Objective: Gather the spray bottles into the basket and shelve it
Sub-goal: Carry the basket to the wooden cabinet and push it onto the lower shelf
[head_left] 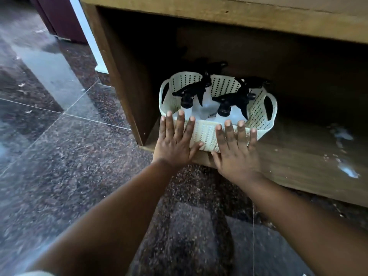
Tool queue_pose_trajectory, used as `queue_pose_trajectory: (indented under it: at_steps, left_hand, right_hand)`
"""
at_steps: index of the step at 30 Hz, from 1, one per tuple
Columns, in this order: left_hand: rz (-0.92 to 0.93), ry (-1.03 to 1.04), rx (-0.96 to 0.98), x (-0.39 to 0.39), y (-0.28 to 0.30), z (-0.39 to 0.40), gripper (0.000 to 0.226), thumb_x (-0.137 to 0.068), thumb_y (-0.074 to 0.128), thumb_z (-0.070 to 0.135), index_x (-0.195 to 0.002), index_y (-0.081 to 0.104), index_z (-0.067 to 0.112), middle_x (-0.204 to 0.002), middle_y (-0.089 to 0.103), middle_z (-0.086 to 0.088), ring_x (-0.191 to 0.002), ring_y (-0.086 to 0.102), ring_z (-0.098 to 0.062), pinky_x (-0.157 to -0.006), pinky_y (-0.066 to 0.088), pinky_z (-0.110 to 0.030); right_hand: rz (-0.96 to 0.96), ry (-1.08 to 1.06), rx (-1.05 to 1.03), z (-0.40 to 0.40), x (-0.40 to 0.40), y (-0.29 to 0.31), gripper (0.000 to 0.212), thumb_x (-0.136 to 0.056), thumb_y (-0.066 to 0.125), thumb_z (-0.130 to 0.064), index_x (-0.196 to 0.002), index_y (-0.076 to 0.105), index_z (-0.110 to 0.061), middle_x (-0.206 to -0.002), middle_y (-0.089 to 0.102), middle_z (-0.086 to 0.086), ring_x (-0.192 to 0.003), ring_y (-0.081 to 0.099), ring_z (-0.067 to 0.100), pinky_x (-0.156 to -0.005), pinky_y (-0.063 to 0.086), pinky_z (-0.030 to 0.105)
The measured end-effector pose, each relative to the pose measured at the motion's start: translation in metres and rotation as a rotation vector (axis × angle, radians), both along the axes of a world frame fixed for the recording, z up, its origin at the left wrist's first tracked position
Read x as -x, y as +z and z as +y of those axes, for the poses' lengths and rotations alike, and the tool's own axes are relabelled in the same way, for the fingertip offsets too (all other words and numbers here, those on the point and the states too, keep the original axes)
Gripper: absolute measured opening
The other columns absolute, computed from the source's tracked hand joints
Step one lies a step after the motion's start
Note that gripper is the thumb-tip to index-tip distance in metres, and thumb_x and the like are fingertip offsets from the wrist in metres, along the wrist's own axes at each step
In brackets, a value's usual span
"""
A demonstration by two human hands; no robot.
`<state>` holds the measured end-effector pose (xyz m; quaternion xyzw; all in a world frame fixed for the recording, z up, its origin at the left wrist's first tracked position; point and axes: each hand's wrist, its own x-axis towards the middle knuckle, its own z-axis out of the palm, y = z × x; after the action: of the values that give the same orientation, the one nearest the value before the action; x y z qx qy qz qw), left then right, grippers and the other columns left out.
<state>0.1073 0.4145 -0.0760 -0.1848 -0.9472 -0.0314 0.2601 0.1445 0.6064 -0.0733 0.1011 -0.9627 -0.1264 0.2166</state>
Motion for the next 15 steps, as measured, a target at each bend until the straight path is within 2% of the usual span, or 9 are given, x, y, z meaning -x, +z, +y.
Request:
queue_pose_trajectory:
  at_steps: [1,2,5,7,10,15]
  left_hand:
    - [-0.045,0.037,0.057,0.007,0.008,-0.001,0.089,-0.092,0.033,0.060,-0.148,-0.014,0.009,-0.150,-0.035,-0.014,-0.147,-0.004,-0.044,-0.118,-0.006,-0.052]
    - [-0.098,0.070,0.107,0.016,0.016,-0.001,0.087,-0.093,0.030,0.060,-0.146,-0.019,0.011,-0.148,-0.036,-0.014,-0.148,-0.003,-0.040,-0.117,-0.007,-0.050]
    - [-0.204,0.122,0.233,0.040,0.037,0.000,0.085,-0.092,0.017,0.063,-0.139,-0.032,0.013,-0.146,-0.042,-0.011,-0.148,-0.018,-0.030,-0.115,-0.020,-0.046]
    - [-0.270,0.114,0.310,0.054,0.049,0.006,0.088,-0.090,0.014,0.067,-0.143,-0.029,0.012,-0.156,-0.031,-0.010,-0.148,-0.022,-0.028,-0.117,-0.019,-0.046]
    - [-0.342,0.101,0.389,0.072,0.065,0.015,0.091,-0.088,0.018,0.069,-0.150,-0.018,0.013,-0.162,-0.018,-0.011,-0.148,-0.018,-0.029,-0.119,-0.014,-0.045]
    - [-0.383,0.133,0.386,0.089,0.066,0.023,0.096,-0.085,0.020,0.072,-0.151,-0.017,0.012,-0.161,-0.021,-0.011,-0.148,-0.021,-0.028,-0.120,-0.015,-0.044]
  right_hand:
    - [-0.040,-0.002,-0.009,0.000,0.005,0.004,0.086,-0.091,0.038,-0.048,-0.147,-0.019,-0.016,-0.149,-0.043,0.005,-0.137,-0.038,0.029,-0.112,-0.023,0.049]
    - [-0.082,-0.002,-0.011,-0.001,0.012,0.009,0.086,-0.091,0.038,-0.049,-0.146,-0.020,-0.016,-0.149,-0.041,0.005,-0.136,-0.039,0.028,-0.111,-0.026,0.047]
    - [-0.207,-0.044,-0.042,0.002,0.037,0.024,0.089,-0.090,0.031,-0.056,-0.142,-0.029,-0.015,-0.145,-0.043,0.007,-0.136,-0.040,0.029,-0.112,-0.026,0.047]
    - [-0.290,-0.085,-0.061,0.007,0.058,0.036,0.093,-0.088,0.030,-0.060,-0.139,-0.033,-0.014,-0.144,-0.044,0.008,-0.139,-0.035,0.032,-0.114,-0.023,0.047]
    - [-0.413,-0.120,-0.042,0.012,0.082,0.055,0.100,-0.086,0.036,-0.062,-0.144,-0.028,-0.012,-0.153,-0.034,0.010,-0.142,-0.028,0.033,-0.118,-0.014,0.046]
    - [-0.507,-0.133,-0.008,0.015,0.105,0.067,0.107,-0.079,0.043,-0.066,-0.147,-0.021,-0.014,-0.157,-0.026,0.009,-0.144,-0.024,0.031,-0.118,-0.012,0.043]
